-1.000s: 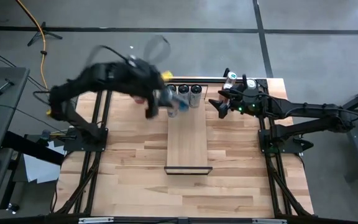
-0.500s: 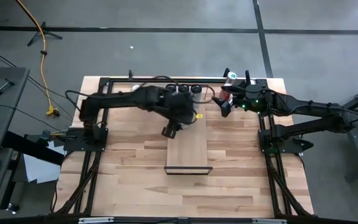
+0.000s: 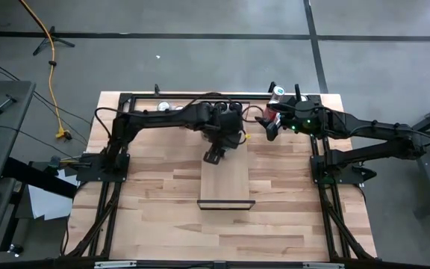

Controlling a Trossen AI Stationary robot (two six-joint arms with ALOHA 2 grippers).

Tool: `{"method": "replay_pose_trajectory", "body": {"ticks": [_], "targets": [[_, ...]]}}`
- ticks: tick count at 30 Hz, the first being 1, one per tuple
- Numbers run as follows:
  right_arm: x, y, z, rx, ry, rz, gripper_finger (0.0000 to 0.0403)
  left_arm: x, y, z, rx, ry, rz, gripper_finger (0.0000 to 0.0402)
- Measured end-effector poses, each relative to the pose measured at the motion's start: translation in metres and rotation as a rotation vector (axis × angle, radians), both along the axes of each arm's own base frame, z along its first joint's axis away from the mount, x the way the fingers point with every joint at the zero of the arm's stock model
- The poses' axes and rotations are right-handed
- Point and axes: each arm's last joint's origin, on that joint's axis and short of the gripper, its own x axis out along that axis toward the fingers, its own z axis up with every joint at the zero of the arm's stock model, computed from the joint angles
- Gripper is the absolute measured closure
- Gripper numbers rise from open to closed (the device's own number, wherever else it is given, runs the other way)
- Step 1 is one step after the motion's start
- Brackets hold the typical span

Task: Place canned beverage on shelf
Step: Put the top left blue soda can on the shelf aligned with the other blue soda can

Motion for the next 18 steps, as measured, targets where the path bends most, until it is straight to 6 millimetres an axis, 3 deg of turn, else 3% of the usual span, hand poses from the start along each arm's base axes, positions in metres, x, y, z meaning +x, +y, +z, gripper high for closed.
{"method": "replay_pose_trajectory", "body": {"ticks": [11,18], "targets": [[0.0,0.0,0.0,0.0,-0.002,0.0,0.0064,0.005,0.018,-0.001,-0.024,-0.076,0.045,0.0198],[0.0,0.0,0.0,-0.008,0.003,0.003,0.0064,0.014,0.021,-0.016,0.009,-0.063,0.013,0.0198]]}}
